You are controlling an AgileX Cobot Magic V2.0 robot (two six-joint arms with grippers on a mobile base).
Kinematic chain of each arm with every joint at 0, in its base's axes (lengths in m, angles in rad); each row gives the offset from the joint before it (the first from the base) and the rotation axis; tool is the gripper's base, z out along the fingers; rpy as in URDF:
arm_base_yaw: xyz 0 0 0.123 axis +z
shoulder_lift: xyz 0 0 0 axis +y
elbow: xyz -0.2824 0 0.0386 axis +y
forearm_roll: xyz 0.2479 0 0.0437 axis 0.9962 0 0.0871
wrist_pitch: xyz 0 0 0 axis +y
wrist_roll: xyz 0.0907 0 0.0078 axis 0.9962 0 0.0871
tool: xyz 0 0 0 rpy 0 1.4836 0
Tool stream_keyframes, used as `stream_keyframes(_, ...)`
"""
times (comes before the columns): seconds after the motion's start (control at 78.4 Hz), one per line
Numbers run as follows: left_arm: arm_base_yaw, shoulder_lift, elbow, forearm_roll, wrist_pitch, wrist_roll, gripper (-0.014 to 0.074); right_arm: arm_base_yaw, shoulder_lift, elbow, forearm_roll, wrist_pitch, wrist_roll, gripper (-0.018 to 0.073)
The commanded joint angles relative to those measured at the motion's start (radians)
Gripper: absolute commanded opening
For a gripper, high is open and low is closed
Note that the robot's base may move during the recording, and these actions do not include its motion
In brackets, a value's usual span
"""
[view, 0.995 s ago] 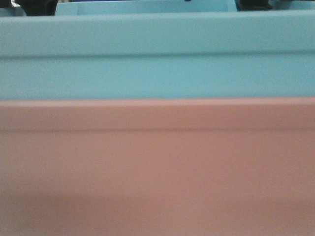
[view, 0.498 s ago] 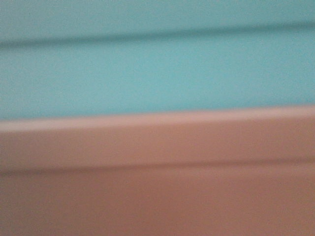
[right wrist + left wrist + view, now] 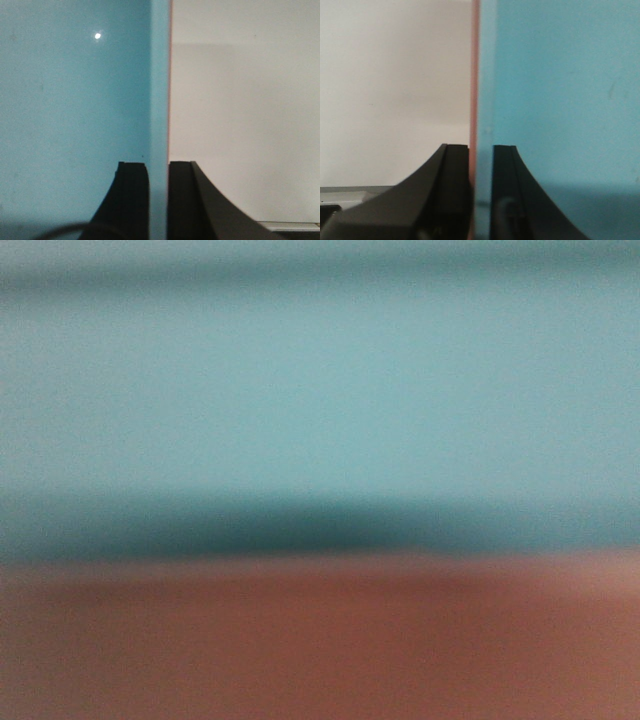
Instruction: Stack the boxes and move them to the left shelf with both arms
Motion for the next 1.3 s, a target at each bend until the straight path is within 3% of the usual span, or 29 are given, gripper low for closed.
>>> stream_keyframes(0.0,-0.015,-0.052,-0.034,-0.044,0.047,-0.015,0.0000,0.008,-0.035,-0.037,0.025,0.052,0.005,0.0067)
stream_keyframes(1.289,-0.015,-0.062,-0.034,-0.016,0.047,-0.001,0.0000,0.008,-0.070,-0.037,-0.008,0.062,0.005,0.0067)
